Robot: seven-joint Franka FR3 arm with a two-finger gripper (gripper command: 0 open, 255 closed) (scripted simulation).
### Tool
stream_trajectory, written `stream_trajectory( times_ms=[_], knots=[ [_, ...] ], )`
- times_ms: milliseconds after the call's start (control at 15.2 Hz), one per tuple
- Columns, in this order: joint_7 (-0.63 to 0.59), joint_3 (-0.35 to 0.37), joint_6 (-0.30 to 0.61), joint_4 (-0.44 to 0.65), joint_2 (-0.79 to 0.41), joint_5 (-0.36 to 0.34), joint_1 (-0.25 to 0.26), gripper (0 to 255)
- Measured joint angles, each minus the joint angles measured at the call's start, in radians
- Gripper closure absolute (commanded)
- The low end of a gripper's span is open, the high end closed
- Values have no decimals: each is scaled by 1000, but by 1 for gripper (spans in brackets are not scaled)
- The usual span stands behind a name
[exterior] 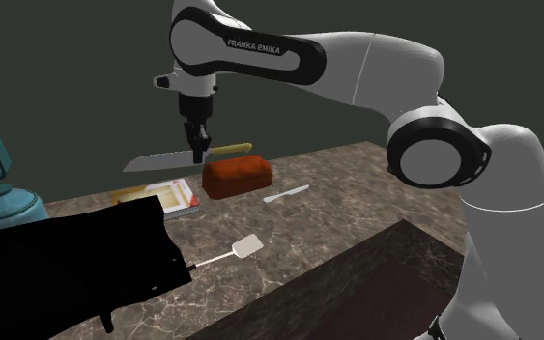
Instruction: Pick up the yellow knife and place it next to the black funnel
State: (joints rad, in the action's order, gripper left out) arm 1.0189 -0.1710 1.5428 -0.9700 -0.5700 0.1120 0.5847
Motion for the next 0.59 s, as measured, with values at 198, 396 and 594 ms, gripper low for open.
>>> stream_trajectory(
  times_ms=[198,396,594],
  knots=[
    [3,0,37,-37,-1,0,1,255],
    [5,0,83,-93,10,-1,6,255],
    [6,-1,132,-156,24,-3,11,255]
  ],
)
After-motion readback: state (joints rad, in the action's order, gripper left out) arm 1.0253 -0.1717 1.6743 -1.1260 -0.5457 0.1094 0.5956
